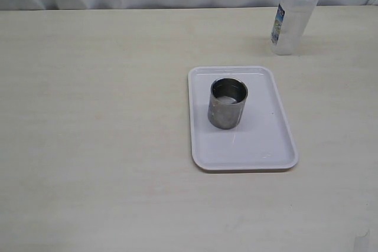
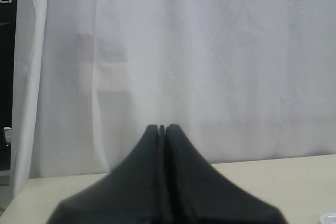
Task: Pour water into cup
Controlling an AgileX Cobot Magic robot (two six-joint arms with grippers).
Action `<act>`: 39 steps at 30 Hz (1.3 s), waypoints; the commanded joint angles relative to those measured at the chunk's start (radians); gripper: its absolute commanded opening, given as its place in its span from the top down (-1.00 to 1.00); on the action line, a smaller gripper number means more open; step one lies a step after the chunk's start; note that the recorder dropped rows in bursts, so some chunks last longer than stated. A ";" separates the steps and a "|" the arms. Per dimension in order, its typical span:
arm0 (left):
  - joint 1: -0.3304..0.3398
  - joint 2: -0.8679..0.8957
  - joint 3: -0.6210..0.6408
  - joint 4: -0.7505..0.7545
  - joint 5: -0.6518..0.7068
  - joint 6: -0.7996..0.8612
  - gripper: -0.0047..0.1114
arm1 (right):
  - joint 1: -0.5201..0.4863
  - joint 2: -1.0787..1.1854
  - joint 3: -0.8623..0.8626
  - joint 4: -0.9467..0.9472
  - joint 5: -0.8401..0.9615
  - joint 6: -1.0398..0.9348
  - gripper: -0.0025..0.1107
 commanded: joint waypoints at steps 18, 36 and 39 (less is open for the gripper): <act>0.002 -0.003 0.002 0.035 0.244 -0.011 0.92 | 0.000 -0.006 0.003 -0.009 0.003 0.004 -0.98; 0.002 -0.003 0.002 0.125 0.398 -0.106 0.92 | 0.000 -0.006 0.003 -0.009 0.003 0.004 -0.98; 0.002 -0.003 0.002 0.125 0.423 -0.106 0.92 | 0.000 -0.006 0.003 -0.009 0.003 0.004 -0.98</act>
